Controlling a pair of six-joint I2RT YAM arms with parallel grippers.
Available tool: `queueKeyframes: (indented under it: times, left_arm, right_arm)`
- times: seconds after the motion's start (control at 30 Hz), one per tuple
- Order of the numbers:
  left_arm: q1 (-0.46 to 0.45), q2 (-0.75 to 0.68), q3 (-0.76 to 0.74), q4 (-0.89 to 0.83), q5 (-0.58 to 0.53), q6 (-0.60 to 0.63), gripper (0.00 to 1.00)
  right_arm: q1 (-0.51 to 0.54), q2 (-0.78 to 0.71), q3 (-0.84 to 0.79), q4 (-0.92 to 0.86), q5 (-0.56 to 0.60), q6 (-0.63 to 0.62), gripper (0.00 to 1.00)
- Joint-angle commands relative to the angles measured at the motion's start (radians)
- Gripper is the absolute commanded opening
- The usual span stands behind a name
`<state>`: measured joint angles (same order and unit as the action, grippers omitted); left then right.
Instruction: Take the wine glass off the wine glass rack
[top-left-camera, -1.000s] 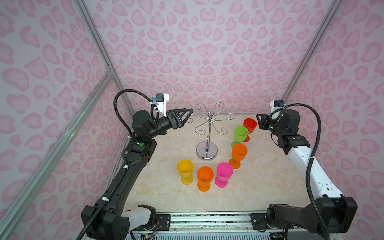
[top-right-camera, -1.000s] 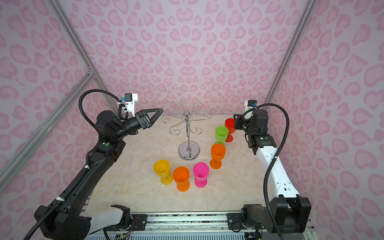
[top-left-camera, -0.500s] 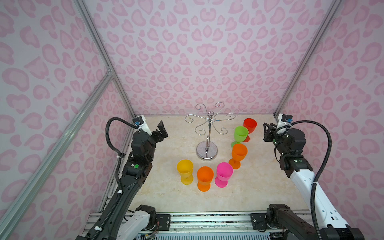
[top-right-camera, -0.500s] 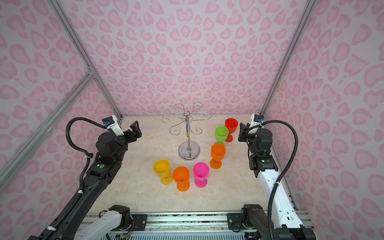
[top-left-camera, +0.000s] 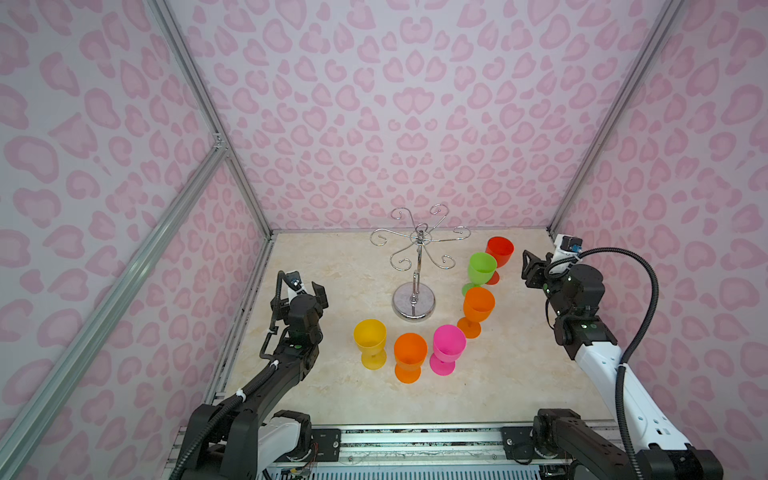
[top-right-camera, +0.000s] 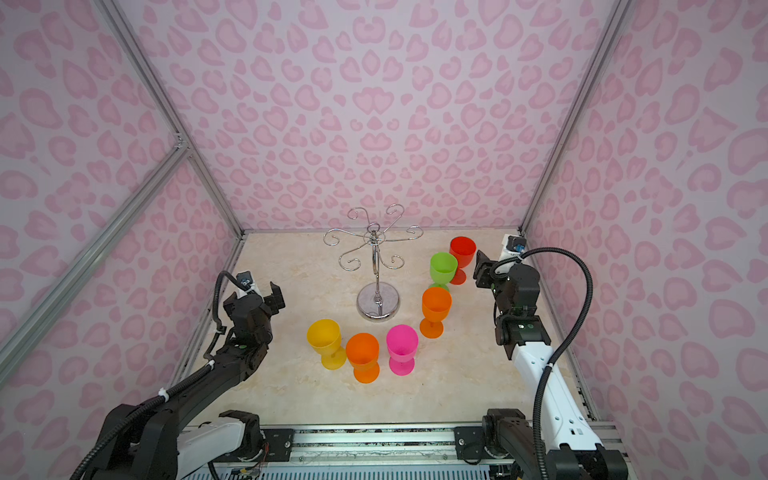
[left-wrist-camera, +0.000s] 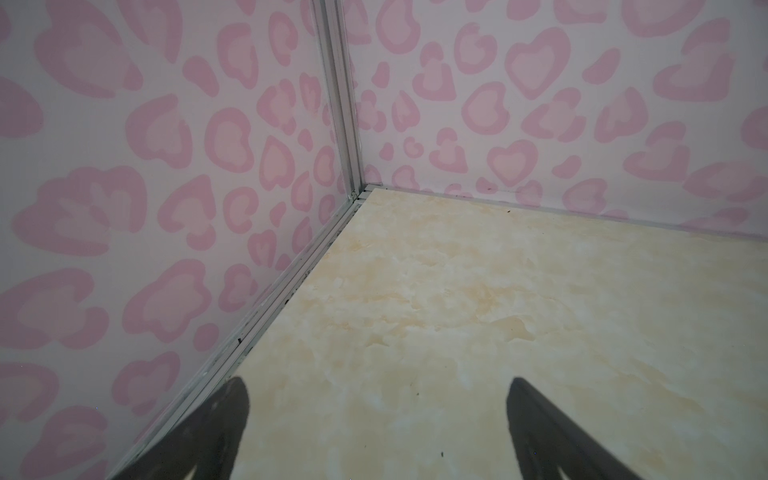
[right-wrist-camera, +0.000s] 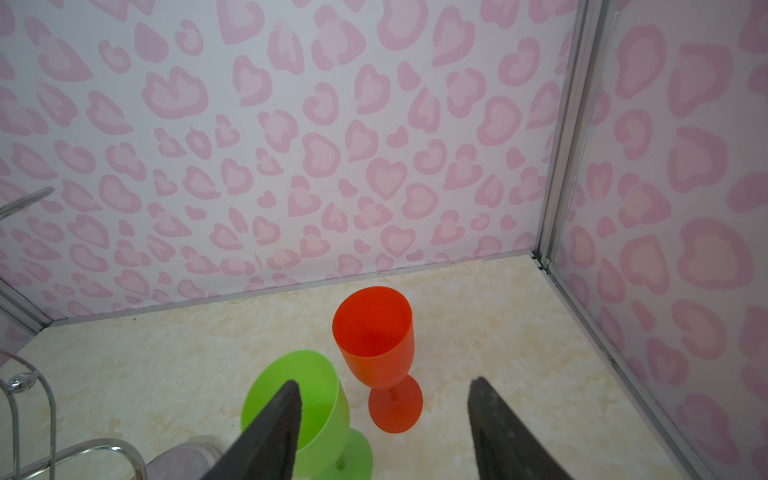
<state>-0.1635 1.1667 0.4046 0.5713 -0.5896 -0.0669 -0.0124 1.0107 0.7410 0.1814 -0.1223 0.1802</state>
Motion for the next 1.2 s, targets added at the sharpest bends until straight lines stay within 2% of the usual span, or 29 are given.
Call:
queueKeyframes:
  times: [0.0,0.17,0.4,0.53,0.7,0.77,0.93,1.03,1.17]
  left_arm:
    - [0.029,0.047,-0.032,0.163,0.054,0.007,0.98]
    - [0.056,0.092,-0.077,0.268,0.104,0.008,0.98]
    - [0.078,0.2,-0.105,0.393,0.173,0.018,0.97]
    - [0.081,0.253,-0.087,0.409,0.182,0.013,0.97]
    - [0.126,0.272,-0.048,0.342,0.244,-0.024,0.97]
    - [0.133,0.274,-0.044,0.337,0.255,-0.027,0.97]
    - [0.134,0.274,-0.047,0.341,0.266,-0.027,0.97]
    - [0.139,0.302,-0.09,0.437,0.272,-0.028,0.97]
    - [0.14,0.302,-0.087,0.432,0.274,-0.028,0.97]
  right_arm:
    - [0.002,0.013,-0.024,0.061,0.031,-0.008,0.71]
    - [0.002,0.033,-0.091,0.143,0.069,-0.011,0.75]
    - [0.009,0.108,-0.234,0.355,0.159,-0.041,0.83]
    - [0.015,0.163,-0.272,0.398,0.222,-0.066,0.84]
    - [0.021,0.308,-0.343,0.572,0.292,-0.109,0.84]
    - [0.051,0.347,-0.362,0.619,0.355,-0.149,0.85]
    - [0.059,0.414,-0.393,0.715,0.326,-0.173,0.86]
    - [0.059,0.473,-0.411,0.797,0.317,-0.174,0.86]
    - [0.061,0.536,-0.433,0.887,0.319,-0.174,0.86]
